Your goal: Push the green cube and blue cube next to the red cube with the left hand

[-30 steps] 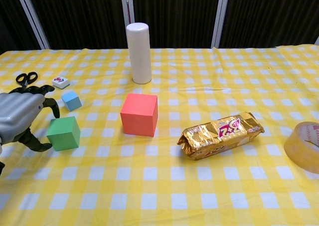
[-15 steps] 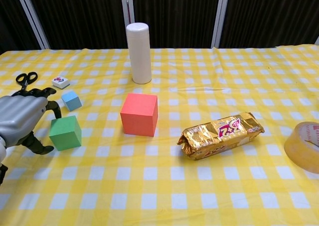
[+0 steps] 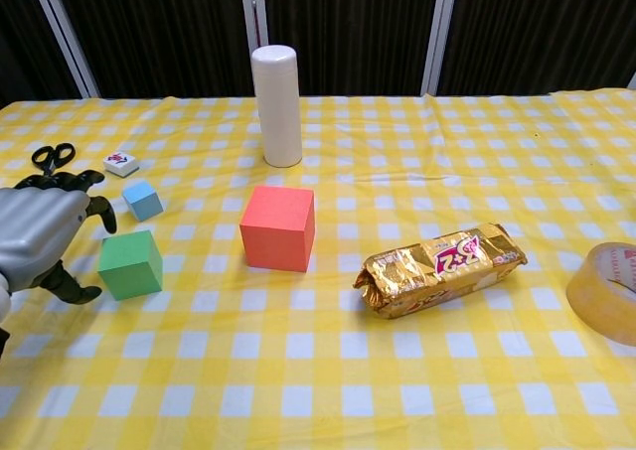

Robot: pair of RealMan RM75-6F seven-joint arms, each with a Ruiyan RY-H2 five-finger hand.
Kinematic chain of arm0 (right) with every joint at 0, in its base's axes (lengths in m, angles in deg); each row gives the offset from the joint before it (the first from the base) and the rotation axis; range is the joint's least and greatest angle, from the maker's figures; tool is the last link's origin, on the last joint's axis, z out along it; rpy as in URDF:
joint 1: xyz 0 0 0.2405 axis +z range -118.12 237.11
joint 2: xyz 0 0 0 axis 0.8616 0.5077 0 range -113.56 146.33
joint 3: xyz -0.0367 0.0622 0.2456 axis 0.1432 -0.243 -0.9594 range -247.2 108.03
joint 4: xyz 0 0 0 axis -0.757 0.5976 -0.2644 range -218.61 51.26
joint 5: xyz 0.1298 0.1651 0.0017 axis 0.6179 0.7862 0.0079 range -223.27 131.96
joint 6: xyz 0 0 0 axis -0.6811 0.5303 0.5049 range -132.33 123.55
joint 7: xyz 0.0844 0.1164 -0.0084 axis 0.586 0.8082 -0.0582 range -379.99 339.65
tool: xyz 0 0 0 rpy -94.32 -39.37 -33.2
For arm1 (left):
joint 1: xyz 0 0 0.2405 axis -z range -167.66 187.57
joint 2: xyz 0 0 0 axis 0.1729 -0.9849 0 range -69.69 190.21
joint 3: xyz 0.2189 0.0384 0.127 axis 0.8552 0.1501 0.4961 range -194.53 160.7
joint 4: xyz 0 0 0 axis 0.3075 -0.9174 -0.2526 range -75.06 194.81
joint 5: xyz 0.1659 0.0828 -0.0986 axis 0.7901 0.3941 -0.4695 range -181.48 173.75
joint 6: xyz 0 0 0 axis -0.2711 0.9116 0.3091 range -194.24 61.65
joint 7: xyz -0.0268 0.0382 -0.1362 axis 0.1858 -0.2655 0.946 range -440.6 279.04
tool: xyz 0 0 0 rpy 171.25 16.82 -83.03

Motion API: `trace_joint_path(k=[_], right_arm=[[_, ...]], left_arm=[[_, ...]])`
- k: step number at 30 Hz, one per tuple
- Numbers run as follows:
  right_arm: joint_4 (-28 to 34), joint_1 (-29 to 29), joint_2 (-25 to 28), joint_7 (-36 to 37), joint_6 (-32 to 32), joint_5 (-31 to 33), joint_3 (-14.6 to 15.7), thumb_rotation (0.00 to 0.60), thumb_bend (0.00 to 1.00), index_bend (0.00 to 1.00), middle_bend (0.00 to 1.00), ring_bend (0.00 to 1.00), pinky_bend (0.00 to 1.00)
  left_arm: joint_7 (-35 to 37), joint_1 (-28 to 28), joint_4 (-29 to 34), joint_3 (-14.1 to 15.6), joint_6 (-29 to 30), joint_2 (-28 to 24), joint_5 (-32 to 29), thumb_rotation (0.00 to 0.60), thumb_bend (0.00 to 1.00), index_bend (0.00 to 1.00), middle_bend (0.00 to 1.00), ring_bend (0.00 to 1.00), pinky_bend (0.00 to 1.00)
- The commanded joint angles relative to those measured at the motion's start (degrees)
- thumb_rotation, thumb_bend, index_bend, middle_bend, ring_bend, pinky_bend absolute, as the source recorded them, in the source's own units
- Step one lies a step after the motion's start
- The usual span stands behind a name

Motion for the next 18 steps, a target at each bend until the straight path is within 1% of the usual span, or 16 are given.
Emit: trace_joint_path(k=[1, 10, 15, 18], right_arm=[[0.03, 0.05, 0.02, 0.02, 0.02, -0.04, -0.01, 0.600, 0.32, 0.16, 0.00, 0.00, 0.00], [0.11, 0.03, 0.05, 0.07, -0.36, -0.29, -0.02, 0.600, 0.32, 0.16, 0.00, 0.00, 0.00], [0.25, 0.04, 0.07, -0.04, -0.46, -0.47, 0.05, 0.600, 0.32, 0.16, 0.00, 0.00, 0.00], [0.35, 0.08, 0.08, -0.16, -0.35, -0.59, 0.19, 0.600, 0.32, 0.16, 0.00, 0.00, 0.00]], left_arm=[[0.01, 0.00, -0.26, -0.03, 0.02, 0.23, 0.02, 0.600, 0.24, 0.31, 0.00, 0.00, 0.00], [3.12, -0.72, 0.11, 0.28, 0.50, 1.17, 1.07, 0.600, 0.18, 0.31, 0.00, 0.00, 0.00], [2.83, -2.27, 1.36, 0.65, 3.50, 2.04, 1.44, 0.600, 0.18, 0.31, 0.00, 0.00, 0.00], [3.28, -3.08, 0.92, 0.26, 5.54, 3.17, 1.91, 0.600, 0.18, 0.31, 0.00, 0.00, 0.00]])
